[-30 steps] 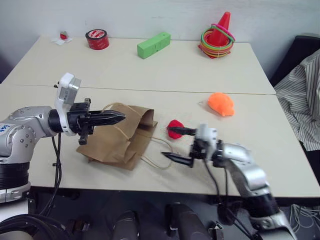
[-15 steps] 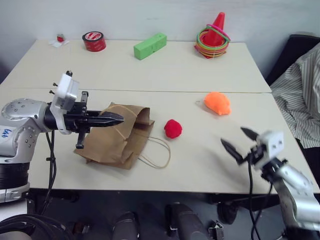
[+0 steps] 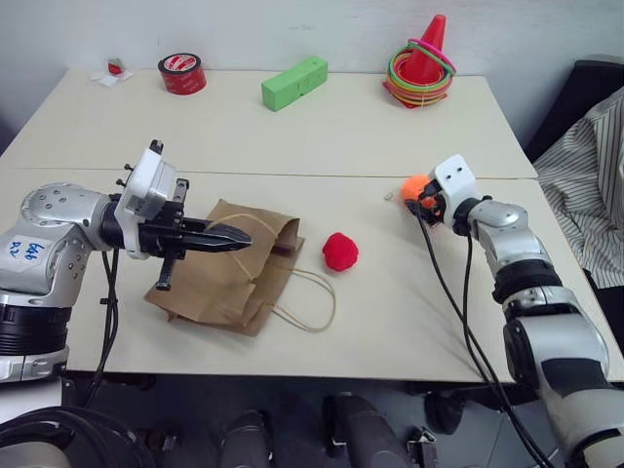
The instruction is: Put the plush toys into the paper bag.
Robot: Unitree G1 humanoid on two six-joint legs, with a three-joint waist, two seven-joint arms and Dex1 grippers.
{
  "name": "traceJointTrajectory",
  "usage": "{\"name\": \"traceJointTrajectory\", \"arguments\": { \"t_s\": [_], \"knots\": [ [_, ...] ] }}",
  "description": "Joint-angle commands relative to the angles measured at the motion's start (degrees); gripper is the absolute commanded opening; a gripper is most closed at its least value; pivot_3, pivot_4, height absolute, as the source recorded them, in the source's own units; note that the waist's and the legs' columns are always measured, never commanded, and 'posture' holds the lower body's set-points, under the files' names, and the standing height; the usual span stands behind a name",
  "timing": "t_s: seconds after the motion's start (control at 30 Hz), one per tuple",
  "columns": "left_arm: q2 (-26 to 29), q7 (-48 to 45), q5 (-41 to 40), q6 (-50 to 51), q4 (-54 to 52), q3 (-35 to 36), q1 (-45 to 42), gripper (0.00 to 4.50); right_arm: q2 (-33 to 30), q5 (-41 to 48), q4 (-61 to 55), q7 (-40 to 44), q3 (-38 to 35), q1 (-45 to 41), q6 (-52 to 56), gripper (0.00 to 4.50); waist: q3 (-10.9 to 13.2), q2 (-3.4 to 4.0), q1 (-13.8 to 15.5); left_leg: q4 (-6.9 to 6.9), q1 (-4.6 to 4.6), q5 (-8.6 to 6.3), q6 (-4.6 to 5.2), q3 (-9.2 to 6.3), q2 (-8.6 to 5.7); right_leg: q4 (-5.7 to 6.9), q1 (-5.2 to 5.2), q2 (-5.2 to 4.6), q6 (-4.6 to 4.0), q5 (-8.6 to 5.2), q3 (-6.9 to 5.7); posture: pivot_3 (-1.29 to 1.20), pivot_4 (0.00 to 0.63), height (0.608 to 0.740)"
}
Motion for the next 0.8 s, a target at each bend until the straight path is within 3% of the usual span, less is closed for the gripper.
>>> {"name": "traceJointTrajectory", "arguments": {
  "t_s": [0.03,0.1,0.13,0.23,0.3,0.4,0.53,0.67,0.8],
  "knots": [
    [1.0,0.2,-0.9,0.9,-1.3,1.9,-0.8,0.0,-0.6,-0.4,1.8,2.9,-0.1,-1.0,-3.3,1.78,0.0,0.0,0.0,0.05,0.02,0.0,0.01,0.03,-0.01,0.05,0.01,0.01,0.03,0.02,0.04,0.0,0.15,0.74],
    [1.1,0.4,-1.3,1.4,-1.2,2.3,-0.9,0.0,-1.1,0.2,0.8,6.0,-0.3,-0.7,-5.8,1.17,0.0,0.0,0.0,0.12,0.06,0.0,0.02,0.06,-0.02,0.15,0.01,0.01,0.06,0.04,0.09,0.0,0.15,0.74],
    [1.1,0.5,-1.7,1.9,-1.4,2.6,-0.8,0.0,-1.4,3.5,-3.7,13.7,-1.0,0.9,-7.6,0.86,0.0,0.0,-0.1,0.14,0.1,0.01,0.03,0.11,-0.04,0.22,0.01,0.01,0.07,0.05,0.14,0.0,0.15,0.74],
    [1.1,0.4,-2.4,2.6,-1.1,3.4,-0.8,0.0,-2.4,15.7,-26.2,33.2,-1.8,8.6,-4.3,0.2,0.0,0.02,0.0,0.09,0.19,0.01,0.02,0.2,-0.03,0.28,0.02,0.13,0.09,0.05,0.24,0.0,0.15,0.74],
    [0.9,0.6,-3.0,3.3,-1.3,4.2,-0.6,0.0,-3.9,20.9,-43.1,36.9,0.2,14.6,6.1,0.13,0.0,0.07,0.0,0.07,0.19,0.01,-0.02,0.18,0.1,0.32,-0.02,0.18,0.09,0.05,0.26,0.0,0.15,0.74],
    [0.7,1.1,-3.9,4.4,-2.6,4.9,0.2,0.0,-3.8,23.4,-61.0,34.4,3.6,20.6,18.2,0.13,0.0,0.07,0.0,0.1,0.19,0.0,-0.08,0.14,0.2,0.42,-0.06,0.16,0.09,0.04,0.28,0.0,0.15,0.74],
    [-0.8,2.5,-7.0,6.8,-5.0,5.9,0.8,0.0,1.4,22.2,-72.5,27.6,9.7,23.6,26.8,0.13,0.0,0.02,0.0,0.25,0.26,0.01,-0.05,0.19,0.14,0.61,-0.06,0.09,0.07,0.03,0.37,0.0,0.15,0.74],
    [-1.7,3.9,-9.9,9.7,-7.4,6.5,1.9,0.0,7.2,17.1,-71.5,22.1,15.5,22.3,26.5,0.13,0.0,0.02,0.1,0.28,0.25,0.02,-0.04,0.23,0.06,0.76,-0.16,0.07,0.05,0.02,0.44,0.0,0.15,0.74],
    [-3.5,5.9,-14.1,12.8,-9.3,7.3,1.8,0.0,12.1,8.8,-62.1,18.4,22.3,17.7,23.1,0.13,0.0,-0.04,0.1,0.29,0.24,0.02,-0.03,0.33,0.04,0.77,-0.21,0.08,0.05,0.02,0.54,0.0,0.15,0.74]
  ]
}}
